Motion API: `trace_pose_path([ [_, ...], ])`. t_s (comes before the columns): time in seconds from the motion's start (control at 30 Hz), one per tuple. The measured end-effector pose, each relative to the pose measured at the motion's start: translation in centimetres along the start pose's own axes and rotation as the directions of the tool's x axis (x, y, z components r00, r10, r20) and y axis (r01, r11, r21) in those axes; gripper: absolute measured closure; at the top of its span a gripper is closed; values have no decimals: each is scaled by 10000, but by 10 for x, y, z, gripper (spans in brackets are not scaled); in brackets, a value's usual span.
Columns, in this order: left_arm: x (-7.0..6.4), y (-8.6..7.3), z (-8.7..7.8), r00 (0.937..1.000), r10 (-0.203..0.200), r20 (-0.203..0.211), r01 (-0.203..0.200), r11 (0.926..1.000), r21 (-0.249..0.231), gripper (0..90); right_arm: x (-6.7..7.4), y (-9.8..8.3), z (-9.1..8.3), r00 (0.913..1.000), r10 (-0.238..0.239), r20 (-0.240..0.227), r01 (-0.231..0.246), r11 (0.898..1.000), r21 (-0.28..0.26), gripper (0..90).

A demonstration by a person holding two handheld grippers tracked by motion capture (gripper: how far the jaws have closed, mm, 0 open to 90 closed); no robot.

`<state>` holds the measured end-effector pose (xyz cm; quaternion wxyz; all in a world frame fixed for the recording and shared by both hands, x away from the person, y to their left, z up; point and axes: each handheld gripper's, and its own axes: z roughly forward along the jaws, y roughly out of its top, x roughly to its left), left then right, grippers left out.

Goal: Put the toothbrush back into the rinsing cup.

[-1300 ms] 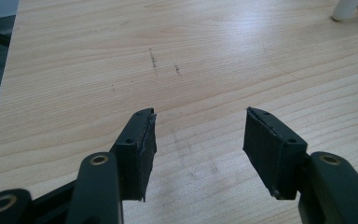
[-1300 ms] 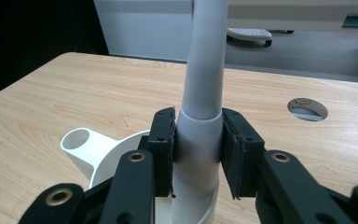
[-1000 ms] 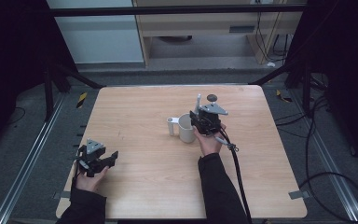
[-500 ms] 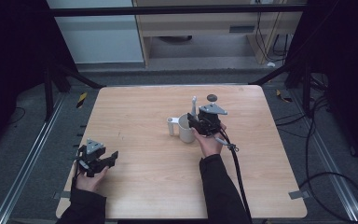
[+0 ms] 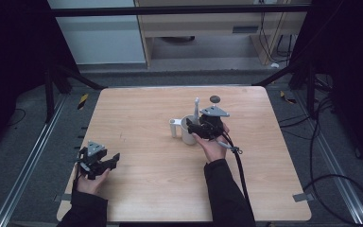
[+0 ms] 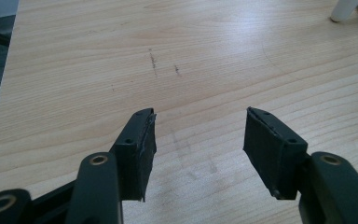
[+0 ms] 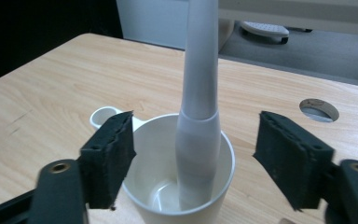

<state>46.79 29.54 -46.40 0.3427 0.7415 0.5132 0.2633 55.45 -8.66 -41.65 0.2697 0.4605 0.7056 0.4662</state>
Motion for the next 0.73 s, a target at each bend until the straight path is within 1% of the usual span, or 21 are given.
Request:
trace_pose_path([
  [0.07, 0, 0, 0, 10000, -3, 3, 3, 10000, 0, 425, 0, 1, -5, 9998, -168, 56, 167, 9997, 172, 246],
  [0.1, 0, 0, 0, 10000, -9, 6, 9, 10000, -12, 424, 0, 1, -8, 9997, -243, 12, 243, 9993, 290, 231],
  [0.17, 0, 0, 0, 10000, -15, -1, 15, 10000, -19, 424, 0, 2, -15, 9994, -310, -124, 316, 9985, 451, 218],
  [0.27, 0, 0, -1, 10000, -14, -5, 14, 10000, -22, 424, -2, -1, -30, 9989, -361, -301, 372, 9985, 398, 214],
  [0.33, 0, 0, 0, 10000, 1, -5, -1, 10000, -4, 424, -5, -3, -40, 9983, -290, -499, 315, 9982, 514, 199],
  [0.37, -1, 0, 0, 10000, 4, -8, -4, 10000, 4, 424, -6, -5, -44, 9977, -398, -555, 431, 9973, 590, 198],
  [0.43, -1, 0, 0, 10000, 17, -9, -17, 10000, 18, 423, -9, -11, -53, 9970, -492, -591, 535, 9958, 738, 193],
  [0.53, -1, 0, 0, 10000, 22, 2, -22, 10000, 32, 423, -15, -21, -65, 9962, -535, -688, 612, 9915, 1147, 178],
  [0.63, -1, 0, 0, 10000, 18, 39, -18, 10000, 74, 425, -26, -36, -75, 9968, -596, -539, 669, 9868, 1473, 174],
  [0.73, -1, -1, 1, 10000, 12, 83, -13, 9999, 109, 430, -38, -52, -85, 9981, -532, -299, 577, 9825, 1773, 172],
])
